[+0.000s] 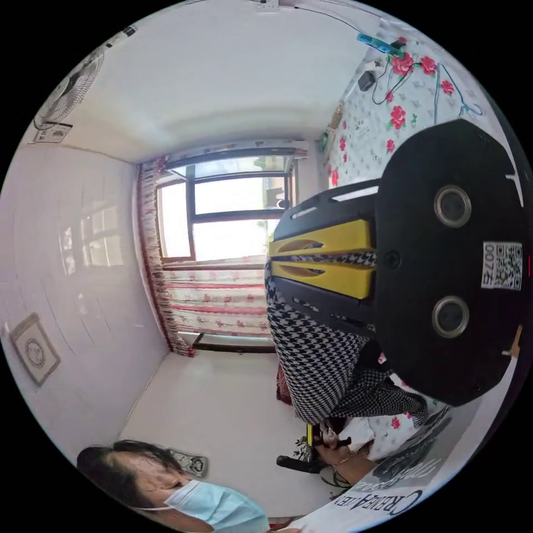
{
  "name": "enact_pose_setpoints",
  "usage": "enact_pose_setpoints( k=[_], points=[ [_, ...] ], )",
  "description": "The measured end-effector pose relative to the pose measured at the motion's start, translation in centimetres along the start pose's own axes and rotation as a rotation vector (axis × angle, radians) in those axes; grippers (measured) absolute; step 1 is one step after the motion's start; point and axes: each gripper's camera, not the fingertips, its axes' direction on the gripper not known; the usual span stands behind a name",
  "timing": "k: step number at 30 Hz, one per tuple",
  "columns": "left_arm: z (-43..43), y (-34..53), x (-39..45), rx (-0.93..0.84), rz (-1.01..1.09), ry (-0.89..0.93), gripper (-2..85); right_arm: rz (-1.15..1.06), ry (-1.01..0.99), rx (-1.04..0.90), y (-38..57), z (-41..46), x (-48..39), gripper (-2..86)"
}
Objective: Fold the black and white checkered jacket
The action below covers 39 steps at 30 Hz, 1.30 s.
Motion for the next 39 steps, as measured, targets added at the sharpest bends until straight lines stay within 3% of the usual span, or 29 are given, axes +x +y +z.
enact_pose_setpoints(
  k=[4, 6, 10, 14, 17, 18, 20, 22, 27, 31, 34, 38, 39],
  points=[
    [-10.3, -2.4, 2.3, 0.242, 0.121, -0.027, -0.6, -0.093, -0.035, 0.249, -3.8, -6.9, -2.4, -0.1],
    [-13.8, -3.6, 4.0, 0.339, 0.188, -0.083, -0.5, -0.115, -0.033, 0.296, -5.0, -7.9, -3.2, -0.1],
    [-12.9, -6.0, 4.3, 0.357, 0.198, -0.103, 0.1, -0.150, 0.024, 0.249, -7.2, -4.6, -4.1, -0.1],
    [-2.2, -9.0, 0.8, 0.135, 0.096, -0.171, 3.8, -0.138, 0.078, 0.062, -7.5, 3.4, -2.0, 0.2],
    [12.4, -8.5, -5.0, -0.264, -0.017, -0.211, 11.0, -0.126, 0.192, -0.271, -4.5, 15.1, 1.2, 1.3],
    [18.2, -6.2, -7.9, -0.462, -0.093, -0.179, 12.4, -0.071, 0.220, -0.422, -1.4, 19.8, 3.5, 1.9],
    [23.6, -0.8, -11.8, -0.659, -0.233, -0.124, 12.2, -0.002, 0.243, -0.720, 4.2, 25.4, 6.6, 2.5],
    [24.5, 4.9, -14.3, -0.689, -0.343, -0.108, 11.5, 0.066, 0.253, -0.915, 11.5, 27.2, 8.8, 3.2],
    [23.2, 21.9, -16.1, -0.797, -0.545, -0.045, 12.5, 0.199, 0.031, -1.034, 21.9, 25.3, 8.8, 3.9],
    [22.9, 28.0, -12.8, -0.850, -0.552, 0.085, 15.4, 0.273, -0.167, -1.150, 25.5, 29.3, 6.3, 3.9],
    [23.0, 28.9, -9.3, -0.787, -0.504, 0.215, 16.4, 0.223, -0.282, -1.162, 24.6, 34.5, 3.4, 4.0],
    [26.9, 29.8, -7.4, -0.986, -0.316, 0.084, 1.5, 0.150, -0.409, -1.181, 24.1, 41.2, -0.7, 4.1],
    [27.8, 29.5, -8.5, -1.000, -0.317, 0.135, 0.4, 0.126, -0.451, -1.234, 25.0, 43.1, -2.2, 4.1]
  ],
)
